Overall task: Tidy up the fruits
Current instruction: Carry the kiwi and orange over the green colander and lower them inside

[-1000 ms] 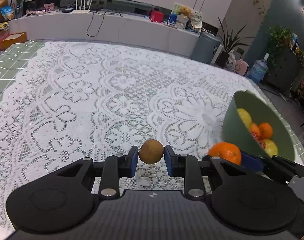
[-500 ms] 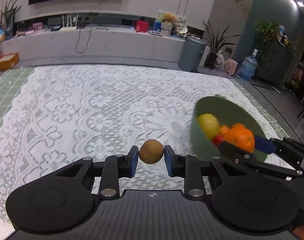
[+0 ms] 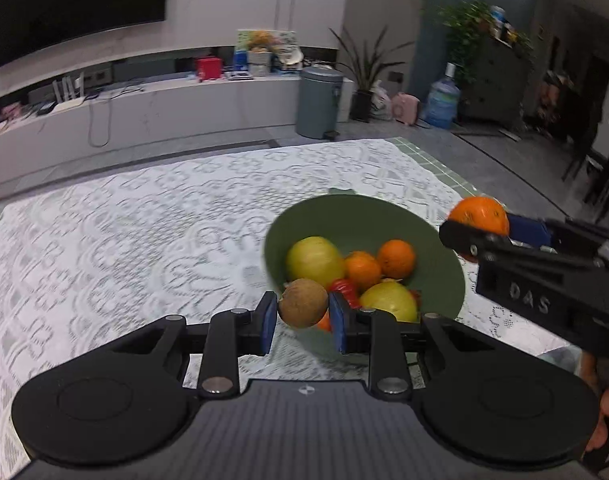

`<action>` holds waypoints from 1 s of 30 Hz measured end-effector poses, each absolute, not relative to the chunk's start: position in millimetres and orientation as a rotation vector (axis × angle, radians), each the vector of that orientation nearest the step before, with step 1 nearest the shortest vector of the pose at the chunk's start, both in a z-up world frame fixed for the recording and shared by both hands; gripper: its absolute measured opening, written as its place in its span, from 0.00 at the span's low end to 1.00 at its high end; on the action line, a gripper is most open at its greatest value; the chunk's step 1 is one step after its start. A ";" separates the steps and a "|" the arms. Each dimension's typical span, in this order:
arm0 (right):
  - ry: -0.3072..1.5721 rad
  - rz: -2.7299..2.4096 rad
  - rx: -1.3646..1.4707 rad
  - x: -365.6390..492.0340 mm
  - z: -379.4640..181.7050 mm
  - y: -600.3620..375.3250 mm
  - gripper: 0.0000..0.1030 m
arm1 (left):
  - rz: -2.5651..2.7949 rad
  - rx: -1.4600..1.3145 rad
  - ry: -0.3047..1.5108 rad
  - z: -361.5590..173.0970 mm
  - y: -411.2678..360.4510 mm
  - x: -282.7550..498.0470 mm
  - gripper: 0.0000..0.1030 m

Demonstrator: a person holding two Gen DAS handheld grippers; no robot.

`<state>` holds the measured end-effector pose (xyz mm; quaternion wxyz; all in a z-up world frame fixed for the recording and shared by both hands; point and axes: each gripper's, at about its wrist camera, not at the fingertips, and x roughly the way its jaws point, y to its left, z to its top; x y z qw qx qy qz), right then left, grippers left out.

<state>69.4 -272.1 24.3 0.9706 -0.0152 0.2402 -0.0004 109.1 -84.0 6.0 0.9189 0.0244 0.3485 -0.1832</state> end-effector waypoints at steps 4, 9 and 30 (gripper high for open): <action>0.501 -0.047 -0.038 85.0 21.6 -283.3 0.42 | -0.403 0.079 0.732 1.2 -96.9 121.9 0.30; 0.568 -0.035 -0.049 113.7 13.7 -291.4 0.42 | -0.446 0.143 0.748 -6.6 -110.1 137.3 0.30; 0.781 -0.041 -0.033 167.2 -26.0 -298.1 0.42 | -0.523 0.258 0.811 -32.1 -137.0 174.9 0.30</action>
